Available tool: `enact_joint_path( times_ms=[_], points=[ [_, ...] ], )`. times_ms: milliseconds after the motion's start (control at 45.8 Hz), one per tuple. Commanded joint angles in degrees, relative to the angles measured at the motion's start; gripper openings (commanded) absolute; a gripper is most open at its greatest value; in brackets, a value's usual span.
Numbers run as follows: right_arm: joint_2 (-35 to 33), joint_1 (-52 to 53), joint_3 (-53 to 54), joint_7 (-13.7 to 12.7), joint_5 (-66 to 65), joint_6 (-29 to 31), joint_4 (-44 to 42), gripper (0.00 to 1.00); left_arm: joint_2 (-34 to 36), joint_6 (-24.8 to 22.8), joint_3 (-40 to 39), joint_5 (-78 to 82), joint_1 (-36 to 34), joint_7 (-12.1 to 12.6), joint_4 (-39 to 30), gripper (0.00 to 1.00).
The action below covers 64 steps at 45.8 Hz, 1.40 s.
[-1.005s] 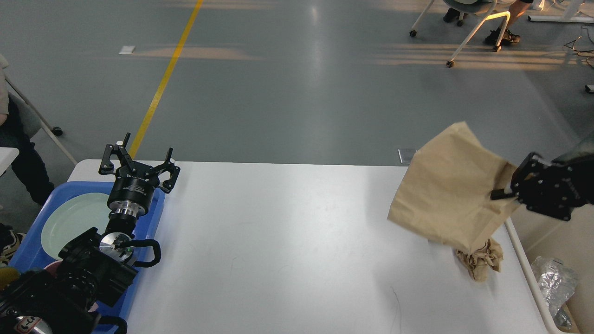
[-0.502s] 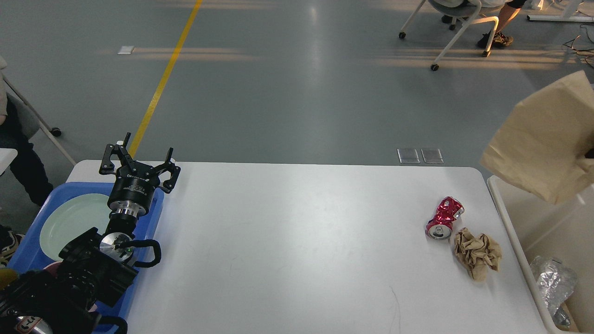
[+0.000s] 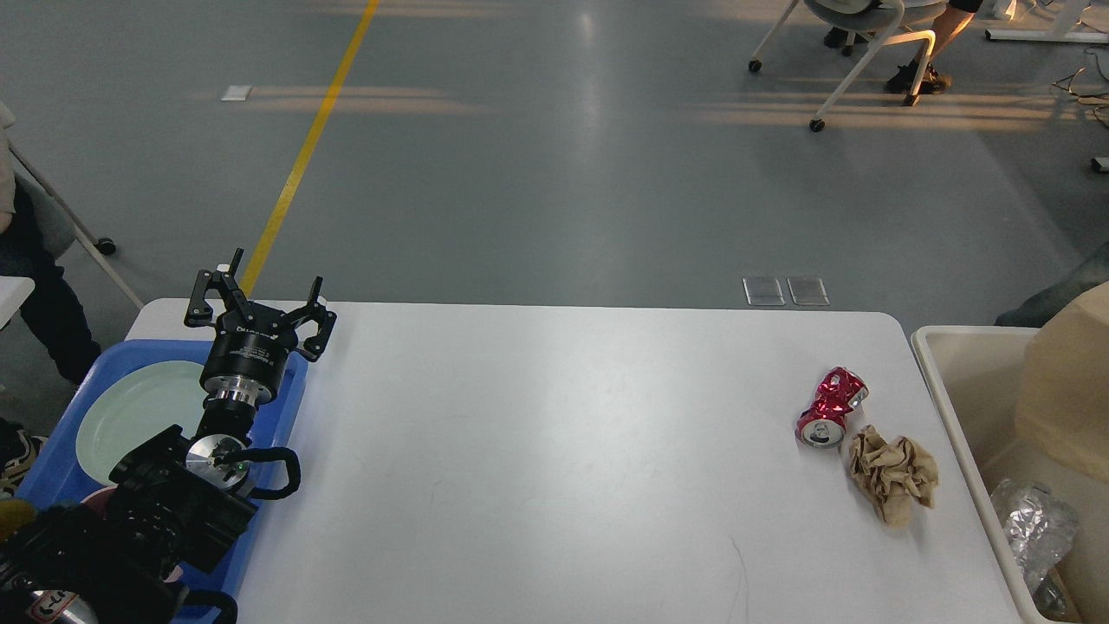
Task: Tidy desktop
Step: 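Grasp the brown paper bag, lift it and drop it into the bin, then move the right gripper down to the crumpled brown paper and grasp it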
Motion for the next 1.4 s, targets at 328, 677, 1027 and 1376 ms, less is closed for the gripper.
enact_joint_path(
  times_ms=[328,677,1027,1376],
  points=[
    [5.82,1.87,-1.73,0.04,-0.29,0.89,0.72,1.00,0.03,0.00,0.00,0.00,0.00,0.00,0.00,0.96],
    [9.95,34.65,-31.43,0.04,-0.12,5.44,24.61,1.00,-0.05,0.00,0.00,0.00,0.00,0.00,0.00,0.96],
    [11.97,59.26,-37.77,-0.13,-0.21,27.42,37.46,1.00,-0.05,0.00,0.00,0.00,0.00,0.00,0.00,0.96],
    [12.59,50.15,-37.16,-0.22,-0.82,26.47,35.27,1.00,0.03,0.00,0.00,0.00,0.00,0.00,0.00,0.96]
  ],
)
